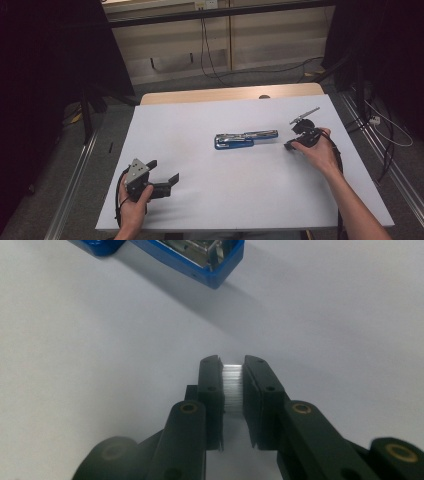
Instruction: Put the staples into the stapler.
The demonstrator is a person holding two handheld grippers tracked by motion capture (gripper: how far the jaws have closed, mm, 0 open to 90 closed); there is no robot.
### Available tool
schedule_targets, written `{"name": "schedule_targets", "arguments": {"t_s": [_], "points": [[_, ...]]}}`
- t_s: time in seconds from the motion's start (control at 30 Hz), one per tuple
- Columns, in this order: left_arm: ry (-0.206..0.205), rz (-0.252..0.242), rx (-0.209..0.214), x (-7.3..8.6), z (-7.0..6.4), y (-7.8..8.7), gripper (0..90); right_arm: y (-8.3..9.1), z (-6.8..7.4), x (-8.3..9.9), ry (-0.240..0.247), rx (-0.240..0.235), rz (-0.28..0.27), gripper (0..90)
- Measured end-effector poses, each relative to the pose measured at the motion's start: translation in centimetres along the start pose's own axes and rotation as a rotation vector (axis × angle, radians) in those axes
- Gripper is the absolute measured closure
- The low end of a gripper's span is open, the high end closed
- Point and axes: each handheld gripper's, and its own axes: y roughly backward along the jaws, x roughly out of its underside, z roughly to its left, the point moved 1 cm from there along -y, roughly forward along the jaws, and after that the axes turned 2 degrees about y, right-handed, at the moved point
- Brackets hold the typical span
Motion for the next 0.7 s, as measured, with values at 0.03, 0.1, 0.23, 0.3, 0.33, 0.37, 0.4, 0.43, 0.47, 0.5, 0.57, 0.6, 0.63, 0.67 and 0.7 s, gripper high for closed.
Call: {"name": "schedule_targets", "arguments": {"t_s": [0.03,0.1,0.23,0.3,0.33,0.37,0.4,0.43,0.47,0.5,0.57,0.6,0.63,0.67,0.7], "points": [[-0.004,0.002,-0.003,-0.01,0.0,0.05,4.0,-0.04,-0.03,-0.01,0.006,-0.003,-0.007,79.3],[-0.001,-0.001,-0.005,-0.02,0.0,0.13,4.0,-0.02,0.1,-0.06,0.007,0.003,-0.01,79.4],[-0.002,-0.003,-0.015,-0.02,0.09,0.26,4.2,0.28,0.29,-0.14,0.011,0.004,-0.043,79.4],[0.001,-0.004,-0.015,-0.03,0.16,0.32,4.3,0.49,0.41,-0.21,0.004,-0.006,-0.06,79.4],[0.002,-0.005,-0.017,-0.02,0.16,0.31,4.3,0.55,0.44,-0.25,0.004,-0.007,-0.069,79.4],[0.0,-0.005,-0.015,-0.02,0.19,0.29,4.3,0.6,0.44,-0.26,-0.005,-0.02,-0.082,79.4],[0.005,-0.008,-0.011,-0.02,0.19,0.26,4.3,0.63,0.41,-0.25,-0.012,-0.027,-0.094,79.4],[0.005,-0.008,-0.01,-0.03,0.18,0.25,4.3,0.66,0.43,-0.23,-0.018,-0.02,-0.099,79.4],[0.005,-0.008,-0.011,-0.04,0.15,0.26,4.3,0.63,0.42,-0.21,-0.016,-0.016,-0.097,79.4],[0.002,-0.007,-0.012,-0.05,0.14,0.28,4.3,0.59,0.43,-0.16,-0.013,-0.017,-0.099,79.4],[0.003,-0.01,-0.009,-0.04,0.14,0.29,4.3,0.52,0.48,-0.11,-0.015,-0.021,-0.101,79.4],[0.002,-0.008,-0.011,-0.04,0.15,0.3,4.3,0.53,0.51,-0.12,-0.01,-0.018,-0.096,79.4],[0.003,-0.009,-0.008,-0.03,0.17,0.3,4.3,0.55,0.55,-0.14,-0.002,-0.02,-0.097,79.4],[0.001,-0.007,-0.008,-0.03,0.2,0.31,4.3,0.59,0.64,-0.19,0.01,-0.024,-0.104,79.4],[0.003,-0.008,-0.009,-0.03,0.19,0.3,4.3,0.67,0.77,-0.24,0.024,-0.03,-0.113,79.4]]}}
